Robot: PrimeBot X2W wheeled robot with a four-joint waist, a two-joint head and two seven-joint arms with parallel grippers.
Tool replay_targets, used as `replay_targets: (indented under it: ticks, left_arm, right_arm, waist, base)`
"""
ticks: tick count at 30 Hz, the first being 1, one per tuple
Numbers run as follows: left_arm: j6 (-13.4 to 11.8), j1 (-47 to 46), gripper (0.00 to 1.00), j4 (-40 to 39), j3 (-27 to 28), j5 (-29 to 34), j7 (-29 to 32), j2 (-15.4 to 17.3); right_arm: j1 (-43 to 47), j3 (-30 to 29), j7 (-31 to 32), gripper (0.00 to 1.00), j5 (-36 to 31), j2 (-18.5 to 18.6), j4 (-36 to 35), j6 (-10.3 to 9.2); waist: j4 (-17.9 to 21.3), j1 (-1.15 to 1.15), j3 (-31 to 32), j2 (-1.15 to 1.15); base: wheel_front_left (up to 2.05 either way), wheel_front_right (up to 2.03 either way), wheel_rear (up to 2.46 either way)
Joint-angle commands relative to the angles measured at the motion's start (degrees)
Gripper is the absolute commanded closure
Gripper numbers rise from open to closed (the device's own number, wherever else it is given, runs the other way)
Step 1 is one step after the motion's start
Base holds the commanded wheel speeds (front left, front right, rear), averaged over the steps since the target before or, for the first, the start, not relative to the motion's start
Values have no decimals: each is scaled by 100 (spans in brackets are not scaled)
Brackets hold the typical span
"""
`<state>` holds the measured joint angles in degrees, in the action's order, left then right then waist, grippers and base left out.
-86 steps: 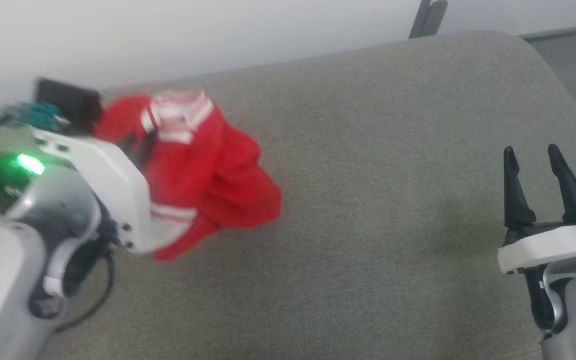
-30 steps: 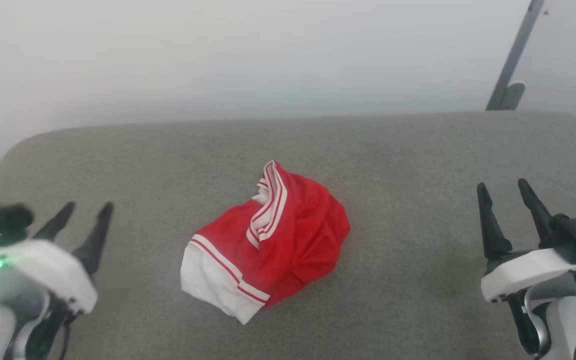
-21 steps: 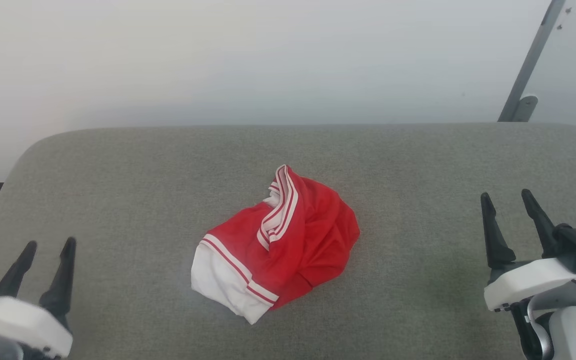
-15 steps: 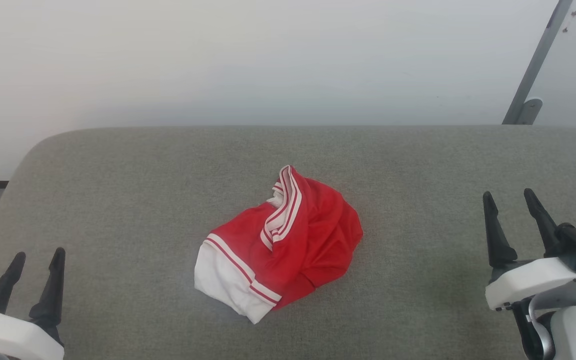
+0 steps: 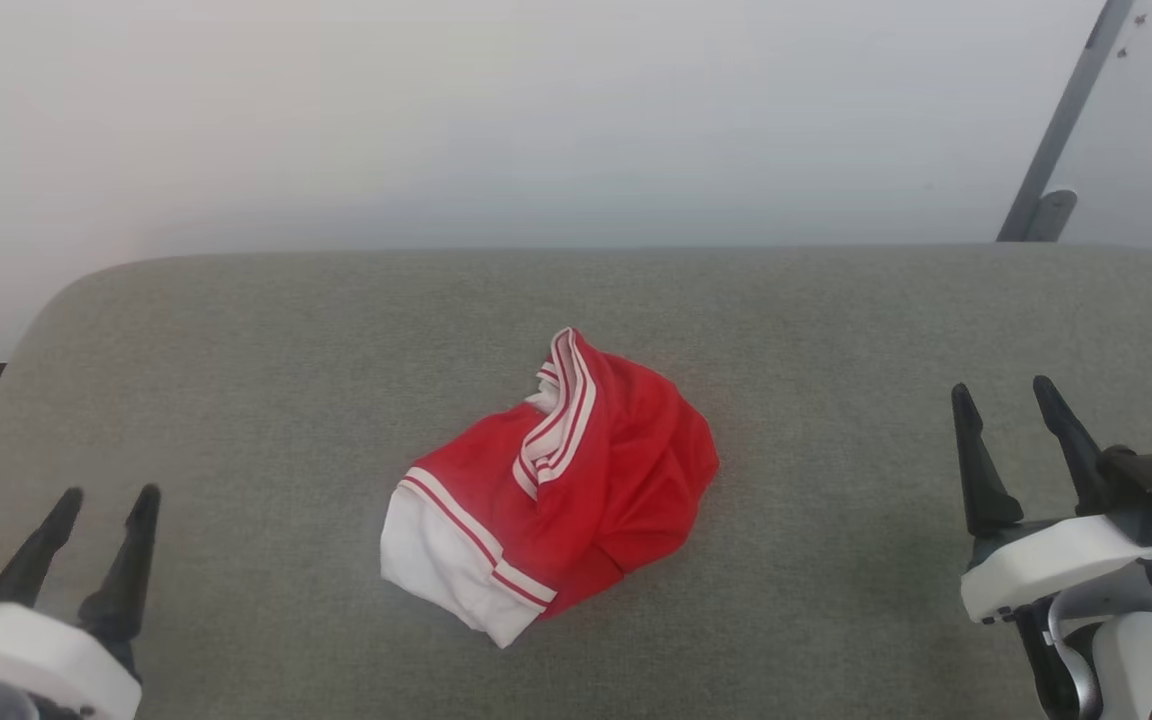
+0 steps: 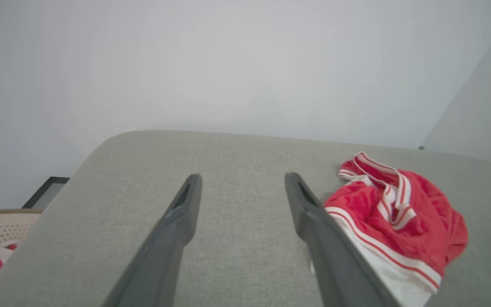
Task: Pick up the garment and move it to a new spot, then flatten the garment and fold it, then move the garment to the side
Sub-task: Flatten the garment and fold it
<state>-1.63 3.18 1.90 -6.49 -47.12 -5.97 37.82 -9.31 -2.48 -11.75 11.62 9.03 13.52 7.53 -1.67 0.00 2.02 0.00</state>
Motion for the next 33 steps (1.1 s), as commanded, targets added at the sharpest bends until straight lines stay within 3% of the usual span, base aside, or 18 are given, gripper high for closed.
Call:
replay_targets:
  ticks: [1,13,24,33]
  left_arm:
    - [77,-169,0,-76,-57,-74,158,76]
    - [272,-1049,0,-211,-704,-308,1613,252]
    - [-101,-1708,0,66,-1350,-757,3551,225]
    - [-272,-1918,0,510,-1709,-391,4009,347]
  right_arm:
    - [-19,17,19,0,15,5,-19,-8]
    - [-261,131,-74,0,53,-26,-45,-8]
    - [-581,170,-253,0,167,-44,102,-8]
    - [-776,162,-335,0,245,-51,229,-8]
  waist:
    - [60,0,-45,0]
    - [558,0,-479,0]
    - [1098,0,-1150,0]
    - [1249,0,-1530,0]
  base:
    - [0,0,0]
    - [0,0,0]
    - [0,0,0]
    - [0,0,0]
